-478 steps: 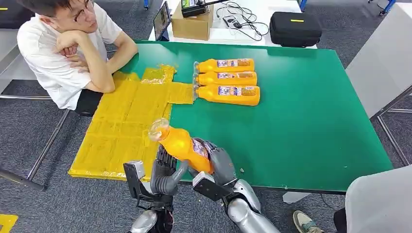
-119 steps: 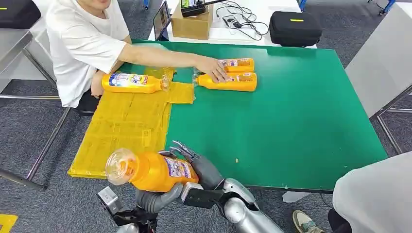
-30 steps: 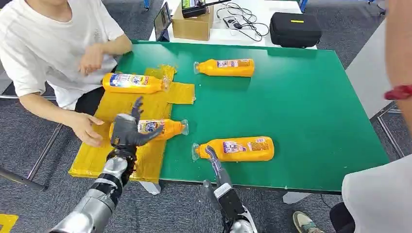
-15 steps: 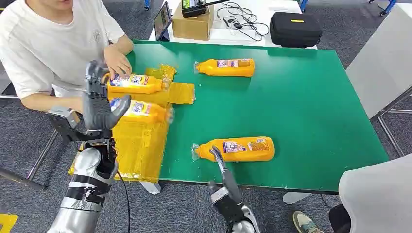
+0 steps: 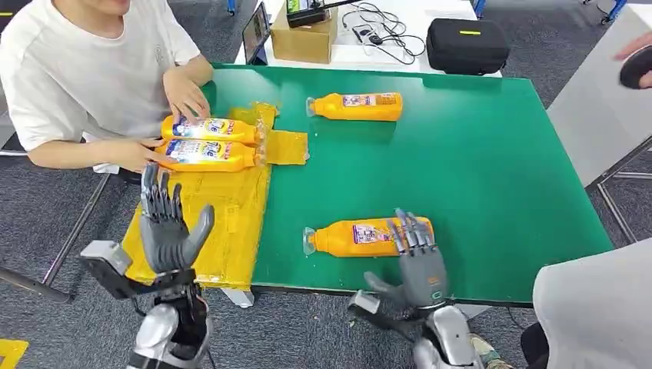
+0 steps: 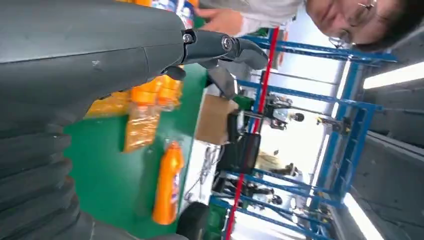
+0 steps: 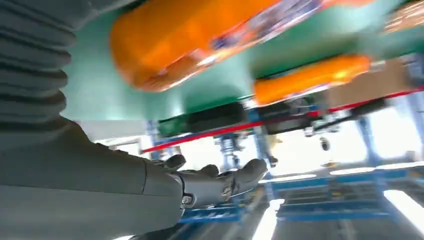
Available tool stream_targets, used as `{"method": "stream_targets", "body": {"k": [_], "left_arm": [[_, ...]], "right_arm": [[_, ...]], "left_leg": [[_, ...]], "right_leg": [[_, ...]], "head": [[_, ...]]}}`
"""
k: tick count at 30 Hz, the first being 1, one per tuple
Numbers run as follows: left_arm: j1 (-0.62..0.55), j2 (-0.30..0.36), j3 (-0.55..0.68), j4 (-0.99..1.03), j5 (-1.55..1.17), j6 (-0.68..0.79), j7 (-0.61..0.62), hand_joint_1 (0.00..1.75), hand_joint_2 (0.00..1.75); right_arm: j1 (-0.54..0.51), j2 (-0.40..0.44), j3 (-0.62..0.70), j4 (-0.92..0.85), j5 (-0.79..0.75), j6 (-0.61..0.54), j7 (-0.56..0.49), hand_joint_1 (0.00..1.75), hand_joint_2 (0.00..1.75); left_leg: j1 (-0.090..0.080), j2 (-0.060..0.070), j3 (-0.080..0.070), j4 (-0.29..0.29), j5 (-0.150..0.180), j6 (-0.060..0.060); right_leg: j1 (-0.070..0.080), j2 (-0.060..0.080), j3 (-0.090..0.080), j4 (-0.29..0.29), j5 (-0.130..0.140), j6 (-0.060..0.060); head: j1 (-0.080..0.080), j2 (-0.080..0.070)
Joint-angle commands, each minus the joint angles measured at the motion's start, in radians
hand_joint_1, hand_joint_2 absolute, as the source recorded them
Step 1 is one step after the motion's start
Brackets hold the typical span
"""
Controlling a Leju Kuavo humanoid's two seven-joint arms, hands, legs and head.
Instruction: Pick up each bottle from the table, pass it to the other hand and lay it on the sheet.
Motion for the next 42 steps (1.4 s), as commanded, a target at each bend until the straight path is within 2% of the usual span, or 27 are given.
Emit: {"method": "stream_targets", "body": {"k": [1,4,6,7,12,20,21,22,23,24,29,30,36,37,39,40,42], "left_arm": [[0.055,-0.015,-0.044,-0.013,-0.021,0.016,0.019,0.00,1.75],[0.037,-0.019,-0.055,0.023,-0.028,0.032,0.024,0.00,1.75],[0.014,-0.005,-0.072,0.067,-0.039,0.037,0.079,0.00,1.75],[0.000,0.000,-0.080,0.104,-0.054,0.045,0.107,0.00,1.75],[-0.033,0.018,-0.111,0.182,-0.092,0.035,0.146,0.00,1.75],[-0.085,0.017,-0.126,0.243,-0.105,0.033,0.190,0.00,1.75],[-0.094,0.020,-0.132,0.257,-0.109,0.029,0.202,0.00,1.75],[-0.100,0.018,-0.133,0.266,-0.109,0.028,0.203,0.00,1.75],[-0.106,0.019,-0.137,0.277,-0.111,0.025,0.204,0.00,1.75],[-0.111,0.019,-0.142,0.283,-0.113,0.021,0.205,0.00,1.75],[-0.113,0.033,-0.165,0.289,-0.137,0.000,0.203,0.00,1.75],[-0.110,0.033,-0.164,0.288,-0.138,-0.001,0.202,0.00,1.75],[-0.117,0.031,-0.188,0.318,-0.148,-0.022,0.197,0.00,1.75],[-0.120,0.025,-0.186,0.325,-0.119,-0.040,0.201,0.00,1.75],[-0.128,0.017,-0.184,0.342,-0.088,-0.047,0.212,0.00,1.75],[-0.125,-0.004,-0.157,0.351,-0.013,-0.035,0.244,0.00,1.75],[-0.127,-0.003,-0.158,0.358,0.006,-0.018,0.246,0.00,1.75]], "right_arm": [[-0.139,-0.065,0.031,0.212,-0.050,0.101,0.085,0.00,1.75],[-0.248,-0.057,0.105,0.368,-0.083,0.158,0.106,0.00,1.75],[-0.290,-0.041,0.116,0.432,-0.104,0.174,0.120,0.00,1.75],[-0.321,-0.029,0.120,0.489,-0.115,0.221,0.162,0.00,1.75],[-0.397,0.003,0.150,0.615,-0.131,0.354,0.258,0.00,1.75],[-0.453,0.022,0.171,0.696,-0.134,0.425,0.287,0.00,1.75],[-0.462,0.025,0.179,0.711,-0.136,0.454,0.288,0.21,1.75],[-0.467,0.029,0.186,0.718,-0.136,0.473,0.290,0.21,1.75],[-0.471,0.031,0.192,0.725,-0.137,0.493,0.291,1.68,1.75],[-0.476,0.032,0.195,0.733,-0.137,0.514,0.299,1.75,1.75],[-0.496,0.033,0.259,0.757,-0.091,0.603,0.350,1.69,1.75],[-0.495,0.035,0.259,0.755,-0.095,0.610,0.351,1.75,1.75],[-0.447,0.037,0.216,0.727,-0.214,0.626,0.212,1.75,1.75],[-0.439,0.024,0.235,0.720,-0.242,0.669,0.113,1.75,1.75],[-0.423,0.017,0.224,0.711,-0.289,0.689,0.071,1.73,1.75],[-0.396,0.023,0.202,0.676,-0.366,0.678,0.009,1.75,1.75],[-0.380,0.029,0.210,0.655,-0.402,0.671,-0.010,1.75,1.75]], "left_leg": [[0.001,0.002,0.006,0.000,-0.002,-0.001],[0.001,0.003,0.006,-0.001,-0.002,-0.001],[0.001,0.006,0.005,-0.001,-0.001,-0.001],[0.001,0.006,0.006,0.000,-0.002,-0.001],[0.000,0.001,0.004,-0.001,0.001,0.000],[0.001,0.006,0.009,-0.001,0.000,-0.002],[0.001,0.005,0.009,-0.001,0.000,-0.001],[0.001,0.005,0.008,-0.001,0.000,-0.001],[0.002,0.005,0.010,-0.002,0.000,-0.002],[0.001,0.005,0.011,-0.001,0.000,-0.001],[0.002,0.009,0.014,-0.002,0.000,-0.002],[0.002,0.009,0.016,-0.002,0.000,-0.002],[0.004,0.007,0.022,-0.004,0.000,-0.003],[0.003,0.008,0.022,-0.002,-0.001,-0.003],[0.003,0.007,0.023,-0.003,-0.001,-0.003],[0.003,0.008,0.023,-0.002,-0.002,-0.003],[0.004,0.006,0.024,-0.003,-0.001,-0.004]], "right_leg": [[0.002,0.001,0.006,-0.001,-0.001,-0.002],[0.001,0.002,0.006,-0.001,-0.001,-0.002],[0.001,0.005,0.004,-0.001,0.001,-0.002],[0.002,0.004,0.006,-0.001,0.000,-0.003],[0.001,0.000,0.004,-0.001,0.000,-0.001],[0.002,0.002,0.008,-0.002,0.000,-0.003],[0.002,0.002,0.007,-0.002,0.001,-0.002],[0.001,0.002,0.006,-0.001,0.001,-0.002],[0.002,0.002,0.008,-0.002,0.001,-0.004],[0.002,0.002,0.008,-0.002,0.001,-0.003],[0.003,0.006,0.010,-0.002,0.004,-0.006],[0.003,0.007,0.012,-0.002,0.004,-0.006],[0.004,0.005,0.019,-0.005,0.003,-0.006],[0.003,0.006,0.018,-0.003,0.002,-0.005],[0.004,0.006,0.019,-0.004,0.002,-0.006],[0.004,0.007,0.019,-0.003,0.002,-0.005],[0.004,0.005,0.020,-0.004,0.002,-0.006]], "head": [[0.000,0.000],[0.000,0.000],[0.000,0.000],[0.000,0.000],[0.000,0.000],[0.000,0.000],[0.000,0.000],[0.000,0.000],[0.000,0.000],[0.000,0.000],[0.000,0.000],[0.000,0.000],[0.000,0.000],[0.000,0.000],[0.000,0.000],[0.000,0.000],[0.000,0.000]]}}
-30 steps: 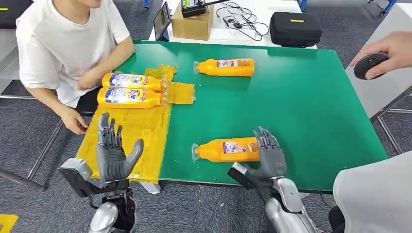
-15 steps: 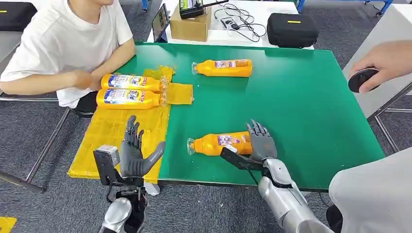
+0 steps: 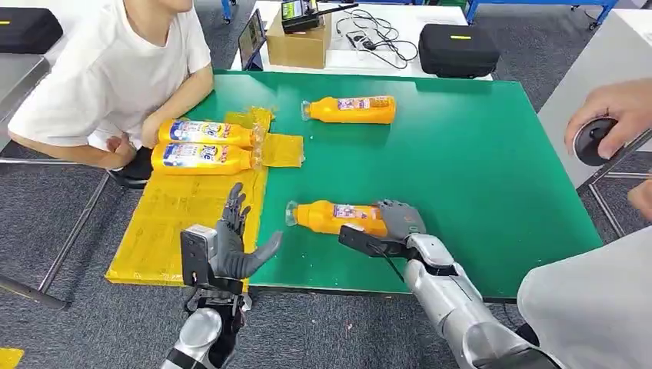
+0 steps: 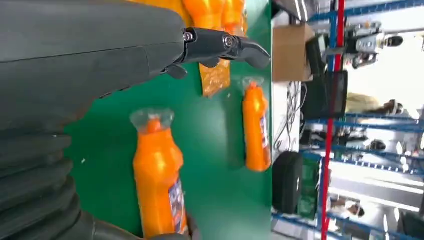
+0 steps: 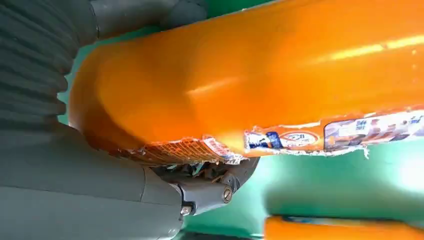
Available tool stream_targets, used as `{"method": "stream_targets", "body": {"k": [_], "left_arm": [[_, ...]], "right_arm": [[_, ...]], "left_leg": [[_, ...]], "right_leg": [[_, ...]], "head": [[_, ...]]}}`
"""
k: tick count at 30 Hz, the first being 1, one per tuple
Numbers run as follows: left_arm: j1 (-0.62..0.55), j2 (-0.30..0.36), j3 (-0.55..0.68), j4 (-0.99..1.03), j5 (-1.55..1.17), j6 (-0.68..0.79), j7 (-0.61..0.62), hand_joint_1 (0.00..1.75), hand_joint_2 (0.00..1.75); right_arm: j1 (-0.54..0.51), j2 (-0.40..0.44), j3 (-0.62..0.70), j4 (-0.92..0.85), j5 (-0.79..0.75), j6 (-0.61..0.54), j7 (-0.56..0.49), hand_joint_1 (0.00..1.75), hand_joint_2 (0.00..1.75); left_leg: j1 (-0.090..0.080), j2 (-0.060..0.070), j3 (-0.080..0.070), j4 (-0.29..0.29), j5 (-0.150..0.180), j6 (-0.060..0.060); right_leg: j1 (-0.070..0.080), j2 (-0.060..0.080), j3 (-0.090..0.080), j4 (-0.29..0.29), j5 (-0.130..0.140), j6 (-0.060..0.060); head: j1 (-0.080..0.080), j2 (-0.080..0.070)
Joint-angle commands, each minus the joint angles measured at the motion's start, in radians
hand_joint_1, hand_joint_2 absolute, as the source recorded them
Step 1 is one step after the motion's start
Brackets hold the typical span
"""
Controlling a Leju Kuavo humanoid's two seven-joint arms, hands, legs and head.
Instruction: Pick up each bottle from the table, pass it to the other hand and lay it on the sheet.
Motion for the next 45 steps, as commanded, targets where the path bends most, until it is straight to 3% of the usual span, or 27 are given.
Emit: {"method": "stream_targets", "body": {"k": [1,7,8,9,11,13,17,19,20,21,22,27,31,35,41,45], "left_arm": [[-0.049,-0.016,0.012,0.135,0.167,0.040,0.046,0.00,1.75],[-0.045,-0.026,0.028,0.141,0.197,0.074,0.048,0.00,1.75],[-0.035,-0.047,0.058,0.141,0.231,0.123,0.052,0.00,1.75],[-0.026,-0.088,0.104,0.148,0.219,0.274,0.003,0.00,1.75],[-0.041,-0.105,0.069,0.214,0.213,0.374,-0.066,0.00,1.75],[-0.031,-0.107,0.021,0.231,0.269,0.351,-0.132,0.00,1.75],[0.022,-0.069,-0.065,0.119,0.329,0.257,-0.120,0.00,1.75],[0.037,-0.049,-0.095,0.081,0.328,0.224,-0.119,0.00,1.75],[0.023,0.012,-0.144,0.081,0.353,0.145,-0.103,0.00,1.75],[0.022,0.017,-0.143,0.088,0.360,0.136,-0.107,0.00,1.75],[0.023,0.036,-0.159,0.107,0.458,0.013,-0.017,0.00,1.75],[0.039,0.052,-0.229,0.151,0.425,-0.173,-0.100,0.00,1.75],[0.040,0.054,-0.236,0.159,0.364,-0.176,-0.140,0.00,1.75],[0.042,0.019,-0.153,0.163,0.433,-0.132,-0.103,0.00,1.75],[0.049,0.021,-0.114,0.106,0.414,-0.138,-0.152,0.00,1.75],[0.047,0.020,-0.113,0.104,0.415,-0.138,-0.152,0.00,1.75]], "right_arm": [[0.154,0.011,-0.033,-0.021,-0.262,0.045,-0.254,1.75,1.75],[0.179,0.025,-0.059,-0.066,-0.328,-0.007,-0.275,1.75,1.75],[0.201,0.034,-0.086,-0.106,-0.364,-0.093,-0.298,1.75,1.75],[0.223,0.049,-0.107,-0.153,-0.400,-0.168,-0.322,1.75,1.75],[0.275,0.078,-0.132,-0.283,-0.530,-0.229,-0.402,1.75,1.75],[0.328,0.079,-0.111,-0.435,-0.629,-0.301,-0.426,1.75,1.75],[0.378,0.066,-0.074,-0.621,-0.744,-0.368,-0.486,1.75,1.75],[0.388,0.050,-0.040,-0.681,-0.763,-0.364,-0.466,1.75,1.75],[0.376,0.029,0.007,-0.701,-0.770,-0.320,-0.441,1.75,1.75],[0.373,0.029,0.012,-0.701,-0.771,-0.319,-0.436,1.75,1.75],[0.362,0.013,0.049,-0.692,-0.765,-0.287,-0.420,1.75,1.75],[0.336,-0.011,0.153,-0.638,-0.691,-0.249,-0.423,1.75,1.75],[0.328,-0.016,0.200,-0.604,-0.651,-0.219,-0.393,1.75,1.75],[0.328,-0.034,0.264,-0.581,-0.536,-0.253,-0.365,1.75,1.75],[0.307,-0.029,0.334,-0.517,-0.531,-0.163,-0.346,1.75,1.75],[0.310,-0.028,0.334,-0.515,-0.531,-0.165,-0.347,1.75,1.75]], "left_leg": [[0.002,-0.005,0.004,-0.003,0.001,-0.001],[0.003,-0.003,0.005,-0.002,-0.001,-0.003],[0.004,-0.004,0.004,-0.003,0.000,-0.003],[0.003,-0.002,0.005,-0.002,-0.001,-0.002],[0.004,-0.003,0.004,-0.002,-0.001,-0.003],[0.003,-0.004,0.002,-0.001,-0.001,-0.003],[0.003,-0.004,-0.005,0.001,-0.002,-0.002],[0.002,-0.004,-0.011,0.000,0.000,-0.001],[0.002,-0.004,-0.010,0.000,-0.002,-0.001],[0.002,-0.003,-0.012,0.000,-0.001,-0.001],[0.002,-0.004,-0.011,0.000,-0.002,-0.001],[0.003,-0.002,-0.011,-0.002,-0.002,-0.002],[0.003,-0.002,-0.012,-0.001,-0.001,-0.001],[0.003,-0.003,-0.012,-0.001,-0.001,-0.001],[0.003,-0.002,-0.015,-0.001,0.000,-0.001],[0.003,-0.002,-0.012,-0.001,-0.002,-0.001]], "right_leg": [[0.002,-0.006,0.006,-0.004,-0.001,-0.002],[0.004,-0.004,0.006,-0.003,-0.001,-0.003],[0.004,-0.005,0.006,-0.003,-0.001,-0.003],[0.003,-0.003,0.006,-0.002,-0.001,-0.003],[0.004,-0.003,0.006,-0.002,-0.001,-0.003],[0.003,-0.004,0.005,-0.001,-0.002,-0.002],[0.003,-0.004,-0.001,0.001,-0.004,-0.002],[0.002,-0.003,-0.007,0.001,-0.002,-0.001],[0.002,-0.004,-0.005,0.001,-0.004,-0.002],[0.002,-0.003,-0.008,0.001,-0.003,-0.002],[0.002,-0.004,-0.007,0.001,-0.004,-0.002],[0.003,-0.003,-0.006,-0.001,-0.003,-0.003],[0.003,-0.003,-0.008,-0.001,-0.003,-0.002],[0.003,-0.004,-0.007,-0.002,-0.003,-0.002],[0.002,-0.002,-0.011,-0.001,-0.002,-0.001],[0.003,-0.003,-0.008,-0.001,-0.003,-0.002]], "head": [[0.000,0.000],[0.000,0.000],[0.000,0.000],[0.000,0.000],[0.000,0.000],[0.000,0.000],[0.000,0.000],[0.000,0.000],[0.000,0.000],[0.000,0.000],[0.000,0.000],[0.000,0.000],[0.000,0.000],[0.000,0.000],[0.000,0.000],[0.000,0.000]]}}
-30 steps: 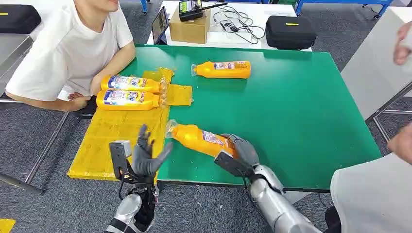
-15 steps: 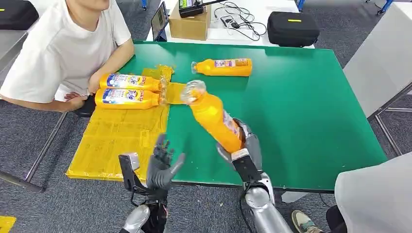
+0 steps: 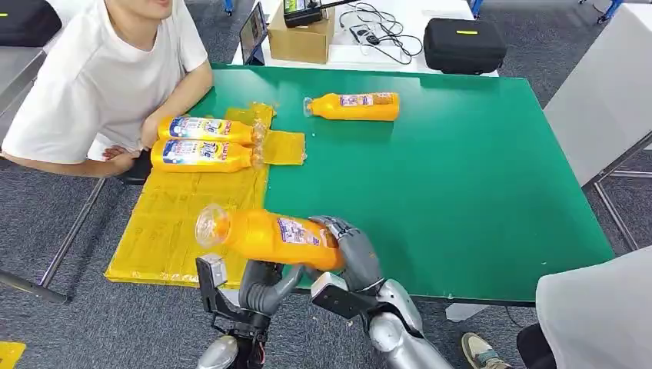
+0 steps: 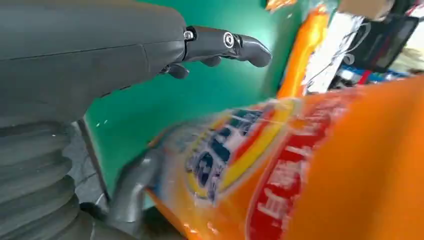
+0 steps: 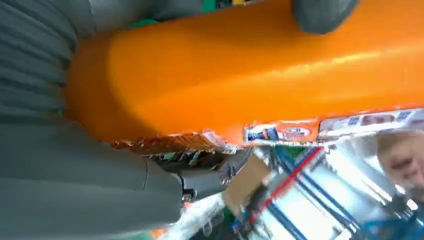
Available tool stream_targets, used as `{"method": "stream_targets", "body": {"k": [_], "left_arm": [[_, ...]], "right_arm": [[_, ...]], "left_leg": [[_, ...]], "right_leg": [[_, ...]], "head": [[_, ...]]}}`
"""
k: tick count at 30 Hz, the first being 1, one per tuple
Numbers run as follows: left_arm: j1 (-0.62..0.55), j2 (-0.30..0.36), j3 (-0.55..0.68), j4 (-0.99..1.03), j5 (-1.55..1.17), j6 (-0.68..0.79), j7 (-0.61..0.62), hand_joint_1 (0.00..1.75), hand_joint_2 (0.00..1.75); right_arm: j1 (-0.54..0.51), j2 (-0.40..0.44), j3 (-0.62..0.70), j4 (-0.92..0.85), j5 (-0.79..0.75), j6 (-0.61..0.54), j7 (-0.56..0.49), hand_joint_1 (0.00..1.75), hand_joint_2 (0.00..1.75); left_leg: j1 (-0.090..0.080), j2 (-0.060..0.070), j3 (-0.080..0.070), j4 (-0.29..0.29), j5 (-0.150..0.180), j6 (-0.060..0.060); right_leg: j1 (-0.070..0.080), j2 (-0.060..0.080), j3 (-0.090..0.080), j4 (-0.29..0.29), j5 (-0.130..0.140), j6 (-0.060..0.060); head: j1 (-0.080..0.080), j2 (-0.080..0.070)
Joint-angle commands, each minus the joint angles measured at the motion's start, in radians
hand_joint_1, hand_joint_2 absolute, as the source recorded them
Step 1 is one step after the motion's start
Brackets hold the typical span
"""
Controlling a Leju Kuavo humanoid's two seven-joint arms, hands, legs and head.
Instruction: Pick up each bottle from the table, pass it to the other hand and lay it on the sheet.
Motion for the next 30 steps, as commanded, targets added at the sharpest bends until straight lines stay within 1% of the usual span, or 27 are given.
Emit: {"method": "stream_targets", "body": {"k": [1,4,6,7,8,9,10,11,12,13,15,16,17,18,19,20,21,22,23,25,26,28,29,30], "left_arm": [[-0.012,0.016,0.041,0.003,-0.008,0.000,-0.014,0.00,1.75],[-0.025,0.004,0.065,0.026,-0.015,0.024,-0.022,0.00,1.75],[-0.034,-0.006,0.091,0.035,0.019,0.009,-0.016,0.00,1.75],[-0.035,-0.010,0.105,0.035,0.052,-0.023,-0.005,0.00,1.75],[-0.034,-0.013,0.117,0.037,0.122,-0.077,0.046,0.40,1.75],[-0.032,-0.011,0.119,0.036,0.146,-0.104,0.063,1.75,1.75],[-0.029,-0.012,0.126,0.039,0.178,-0.144,0.078,1.75,1.75],[-0.025,-0.012,0.131,0.042,0.210,-0.186,0.089,1.75,1.75],[-0.023,-0.010,0.131,0.039,0.215,-0.202,0.084,1.75,1.75],[-0.021,-0.010,0.131,0.040,0.216,-0.204,0.083,1.75,1.75],[-0.021,-0.010,0.131,0.040,0.216,-0.204,0.083,1.75,1.75],[-0.021,-0.010,0.131,0.040,0.216,-0.204,0.083,1.75,1.75],[-0.019,-0.009,0.130,0.032,0.226,-0.237,0.081,1.75,1.75],[-0.018,-0.007,0.127,0.024,0.225,-0.261,0.072,1.75,1.75],[-0.015,-0.005,0.123,0.014,0.225,-0.286,0.068,1.75,1.75],[-0.005,-0.027,0.139,0.004,0.225,-0.295,0.058,1.75,1.75],[0.010,-0.042,0.138,-0.020,0.212,-0.304,0.056,1.75,1.75],[0.016,-0.030,0.117,-0.042,0.200,-0.327,0.073,1.75,1.75],[0.013,-0.020,0.114,-0.040,0.203,-0.336,0.072,1.75,1.75],[0.016,-0.007,0.128,-0.037,0.230,-0.367,0.066,1.75,1.75],[0.016,-0.007,0.128,-0.037,0.230,-0.367,0.066,1.75,1.75],[0.018,-0.005,0.131,-0.039,0.232,-0.370,0.066,1.75,1.75],[0.018,-0.005,0.131,-0.039,0.232,-0.370,0.066,1.75,1.75],[0.023,-0.008,0.133,-0.044,0.233,-0.372,0.067,1.75,1.75]], "right_arm": [[-0.052,-0.038,0.107,0.102,0.003,0.030,0.005,1.75,1.75],[-0.082,-0.048,0.148,0.139,0.019,0.084,0.012,1.75,1.75],[-0.094,-0.050,0.169,0.148,0.025,0.111,0.009,1.75,1.75],[-0.099,-0.049,0.180,0.150,0.026,0.124,0.005,1.75,1.75],[-0.102,-0.047,0.188,0.152,0.022,0.140,0.001,1.75,1.75],[-0.101,-0.045,0.189,0.155,0.016,0.148,0.000,1.75,1.75],[-0.103,-0.039,0.192,0.162,0.010,0.157,0.001,1.75,1.75],[-0.109,-0.031,0.193,0.171,0.003,0.166,0.011,1.75,1.75],[-0.116,-0.025,0.192,0.180,-0.007,0.187,0.026,1.64,1.75],[-0.124,-0.022,0.191,0.180,-0.009,0.193,0.031,1.64,1.75],[-0.124,-0.022,0.191,0.180,-0.009,0.193,0.031,1.64,1.75],[-0.124,-0.022,0.191,0.180,-0.009,0.193,0.031,1.64,1.75],[-0.134,-0.025,0.199,0.182,-0.016,0.215,0.034,0.09,1.75],[-0.137,-0.023,0.191,0.179,-0.033,0.228,0.034,0.00,1.75],[-0.146,-0.025,0.197,0.180,-0.041,0.255,0.036,0.00,1.75],[-0.147,-0.027,0.198,0.179,-0.042,0.259,0.034,0.00,1.75],[-0.143,-0.031,0.200,0.178,-0.045,0.267,0.030,0.00,0.00],[-0.134,-0.030,0.198,0.176,-0.058,0.280,0.017,0.00,0.00],[-0.131,-0.029,0.197,0.174,-0.059,0.280,0.015,0.00,0.00],[-0.112,-0.030,0.191,0.159,-0.063,0.270,0.014,0.00,0.00],[-0.112,-0.030,0.191,0.159,-0.063,0.270,0.014,0.00,0.00],[-0.109,-0.032,0.193,0.155,-0.062,0.268,0.014,0.00,0.00],[-0.109,-0.032,0.193,0.155,-0.062,0.268,0.014,0.00,0.00],[-0.099,-0.035,0.185,0.145,-0.052,0.248,0.019,0.00,0.00]], "left_leg": [[0.001,0.001,0.005,-0.001,-0.001,-0.001],[0.001,0.000,0.005,-0.001,-0.001,-0.001],[0.000,0.001,0.005,-0.001,-0.001,-0.001],[0.001,0.001,0.004,-0.001,-0.001,-0.001],[0.001,0.001,0.006,-0.001,-0.001,-0.001],[0.001,0.000,0.004,-0.001,-0.001,-0.001],[0.000,0.000,0.003,-0.001,0.000,-0.001],[0.001,0.000,0.005,-0.001,-0.001,-0.001],[0.000,0.000,0.004,-0.001,-0.001,-0.001],[0.001,0.000,0.005,-0.001,-0.001,-0.001],[0.001,0.001,0.002,-0.001,-0.001,-0.001],[0.001,0.001,0.005,-0.001,-0.002,-0.001],[0.001,0.000,0.003,-0.001,-0.001,-0.001],[0.001,0.000,0.006,-0.001,-0.002,-0.001],[0.001,-0.001,0.005,-0.001,-0.001,-0.001],[0.000,0.000,0.003,-0.001,-0.001,-0.001],[0.001,0.001,0.004,-0.001,-0.002,-0.001],[0.000,0.001,0.003,0.000,-0.001,-0.001],[0.001,0.000,0.005,0.000,-0.002,-0.001],[0.001,0.000,0.002,0.000,-0.001,-0.001],[0.001,-0.001,0.005,0.000,-0.002,-0.001],[0.001,-0.001,0.003,-0.001,-0.001,-0.001],[0.001,-0.001,0.005,-0.001,-0.002,-0.001],[0.001,-0.001,0.004,0.000,-0.002,-0.001]], "right_leg": [[0.001,-0.001,0.005,-0.001,-0.001,-0.002],[0.001,-0.001,0.005,-0.001,-0.001,-0.002],[0.001,0.000,0.004,-0.001,-0.001,-0.002],[0.001,0.000,0.004,-0.001,-0.001,-0.001],[0.001,-0.001,0.006,-0.002,-0.001,-0.002],[0.001,-0.001,0.004,-0.001,-0.001,-0.002],[0.001,-0.001,0.003,-0.001,-0.001,-0.001],[0.001,-0.002,0.005,-0.002,-0.001,-0.002],[0.001,-0.001,0.004,-0.002,-0.001,-0.002],[0.001,-0.002,0.005,-0.002,-0.001,-0.002],[0.001,0.000,0.002,-0.001,0.000,-0.001],[0.001,-0.001,0.005,-0.001,-0.002,-0.002],[0.001,-0.002,0.003,-0.001,-0.001,-0.002],[0.002,-0.002,0.006,-0.001,-0.002,-0.002],[0.001,-0.002,0.005,-0.001,-0.002,-0.002],[0.001,-0.001,0.002,-0.001,-0.001,-0.001],[0.001,0.000,0.004,-0.001,-0.001,-0.002],[0.001,-0.001,0.002,0.000,-0.001,-0.001],[0.001,-0.002,0.005,-0.001,-0.002,-0.002],[0.001,-0.002,0.002,-0.001,-0.001,-0.001],[0.001,-0.002,0.005,-0.001,-0.002,-0.002],[0.001,-0.002,0.003,-0.001,-0.001,-0.001],[0.001,-0.003,0.005,-0.001,-0.003,-0.002],[0.001,-0.003,0.004,-0.001,-0.002,-0.002]], "head": [[0.000,0.000],[0.000,0.000],[0.000,0.000],[0.000,0.000],[0.000,0.000],[0.000,0.000],[0.000,0.000],[0.000,0.000],[0.000,0.000],[0.000,0.000],[0.000,0.000],[0.000,0.000],[0.000,0.000],[0.000,0.000],[0.000,0.000],[0.000,0.000],[0.000,0.000],[0.000,0.000],[0.000,0.000],[0.000,0.000],[0.000,0.000],[0.000,0.000],[0.000,0.000],[0.000,0.000]]}}
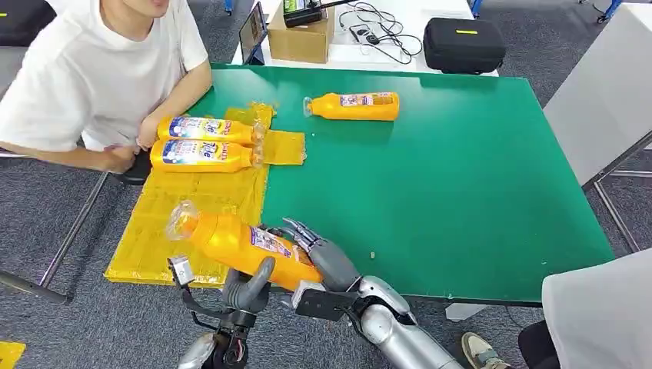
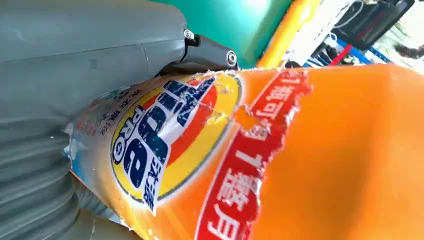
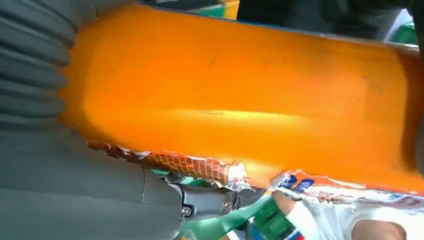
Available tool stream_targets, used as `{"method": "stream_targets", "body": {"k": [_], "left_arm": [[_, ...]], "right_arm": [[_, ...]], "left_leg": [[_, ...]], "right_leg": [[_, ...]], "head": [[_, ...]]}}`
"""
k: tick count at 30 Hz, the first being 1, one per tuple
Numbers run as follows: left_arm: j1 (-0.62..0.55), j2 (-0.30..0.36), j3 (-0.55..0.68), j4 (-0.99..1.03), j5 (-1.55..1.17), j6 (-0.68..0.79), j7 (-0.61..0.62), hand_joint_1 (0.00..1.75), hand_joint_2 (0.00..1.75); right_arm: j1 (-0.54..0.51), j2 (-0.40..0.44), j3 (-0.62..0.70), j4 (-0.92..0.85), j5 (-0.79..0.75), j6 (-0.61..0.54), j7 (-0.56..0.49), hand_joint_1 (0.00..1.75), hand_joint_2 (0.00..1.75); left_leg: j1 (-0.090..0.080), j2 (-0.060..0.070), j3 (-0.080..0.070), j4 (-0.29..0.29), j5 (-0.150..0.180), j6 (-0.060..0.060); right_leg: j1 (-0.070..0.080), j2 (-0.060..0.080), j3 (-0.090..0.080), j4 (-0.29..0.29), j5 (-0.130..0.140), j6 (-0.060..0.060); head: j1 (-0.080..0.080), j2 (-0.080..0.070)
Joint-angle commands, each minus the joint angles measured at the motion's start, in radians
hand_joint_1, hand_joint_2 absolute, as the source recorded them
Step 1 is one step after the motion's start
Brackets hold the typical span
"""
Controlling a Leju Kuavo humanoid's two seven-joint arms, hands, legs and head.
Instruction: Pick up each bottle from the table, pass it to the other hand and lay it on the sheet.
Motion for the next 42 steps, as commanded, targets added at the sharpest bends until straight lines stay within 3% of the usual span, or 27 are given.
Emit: {"method": "stream_targets", "body": {"k": [1,3,4,5,7,9,13,22,26,38,40,42], "left_arm": [[-0.008,0.007,-0.006,-0.026,-0.044,0.015,-0.005,1.75,1.75],[0.004,-0.018,0.004,-0.044,-0.117,0.122,-0.009,1.75,1.75],[-0.015,-0.013,0.012,-0.026,-0.310,0.346,-0.046,1.75,1.75],[-0.041,-0.015,0.015,0.008,-0.403,0.437,-0.085,1.75,1.75],[-0.137,-0.001,0.030,0.164,-0.774,0.830,-0.219,1.75,1.75],[-0.198,0.000,0.072,0.263,-0.832,0.905,-0.259,1.75,1.75],[-0.245,0.005,0.122,0.290,-0.827,0.879,-0.256,1.75,1.75],[-0.253,0.043,0.074,0.269,-0.857,0.743,-0.155,1.75,1.75],[-0.337,0.059,0.070,0.416,-1.001,0.802,-0.095,1.75,1.75],[-0.337,0.059,0.070,0.416,-1.001,0.802,-0.095,1.75,1.75],[-0.407,0.078,0.021,0.558,-1.205,0.899,0.036,1.75,1.75],[-0.492,0.100,-0.012,0.717,-1.357,0.889,0.124,1.75,1.75]], "right_arm": [[0.016,-0.024,0.027,0.030,0.017,-0.034,0.010,0.00,0.00],[0.040,-0.031,0.014,0.013,0.021,-0.064,0.009,0.00,0.00],[0.063,-0.022,-0.016,-0.007,0.021,-0.110,-0.006,0.00,0.00],[0.073,-0.019,-0.025,-0.020,0.017,-0.119,-0.010,0.00,0.00],[0.082,-0.009,-0.039,-0.039,0.013,-0.141,-0.012,0.00,0.00],[0.065,-0.006,-0.031,-0.015,0.047,-0.170,-0.005,0.00,0.00],[0.032,0.003,-0.028,0.041,0.058,-0.168,-0.001,0.00,0.00],[0.017,0.004,-0.029,0.074,0.056,-0.142,-0.015,0.00,0.00],[0.017,0.014,-0.039,0.105,0.067,-0.136,-0.030,0.00,0.00],[0.017,0.014,-0.039,0.105,0.067,-0.136,-0.030,0.00,0.00],[0.016,0.016,-0.043,0.109,0.073,-0.128,-0.034,0.00,0.00],[0.012,0.022,-0.047,0.114,0.081,-0.120,-0.039,0.00,0.00]], "left_leg": [[0.001,-0.001,0.003,-0.001,-0.001,-0.001],[0.001,-0.002,0.004,-0.001,-0.001,-0.001],[0.001,-0.003,0.003,-0.001,-0.001,-0.001],[0.001,-0.003,0.002,0.000,-0.001,-0.001],[0.001,-0.003,0.004,-0.001,-0.001,-0.001],[0.001,-0.004,0.004,-0.001,-0.001,-0.001],[0.000,-0.004,0.003,-0.002,0.001,-0.001],[0.001,-0.003,0.004,-0.001,0.000,-0.001],[0.001,-0.004,0.004,-0.001,0.001,-0.001],[0.000,-0.002,0.001,-0.001,0.001,0.000],[0.001,-0.002,0.004,-0.001,0.000,0.000],[0.001,-0.003,0.005,-0.001,0.000,-0.001]], "right_leg": [[0.001,-0.003,0.004,-0.001,-0.001,-0.002],[0.002,-0.004,0.006,-0.001,-0.002,-0.002],[0.001,-0.004,0.004,-0.001,-0.002,-0.002],[0.001,-0.003,0.004,-0.001,-0.002,-0.001],[0.001,-0.004,0.006,-0.001,-0.002,-0.002],[0.002,-0.005,0.006,-0.001,-0.002,-0.002],[0.001,-0.005,0.004,-0.001,-0.001,-0.002],[0.001,-0.005,0.005,-0.001,-0.001,-0.002],[0.001,-0.006,0.005,-0.001,0.000,-0.002],[0.001,-0.004,0.002,0.000,0.000,-0.001],[0.001,-0.004,0.005,0.000,-0.001,-0.002],[0.001,-0.005,0.006,-0.001,-0.001,-0.003]], "head": [[0.000,0.000],[0.000,0.000],[0.000,0.000],[0.000,0.000],[0.000,0.000],[0.001,0.000],[0.000,0.000],[0.000,0.000],[0.000,0.000],[0.000,0.000],[0.000,0.000],[0.000,0.000]]}}
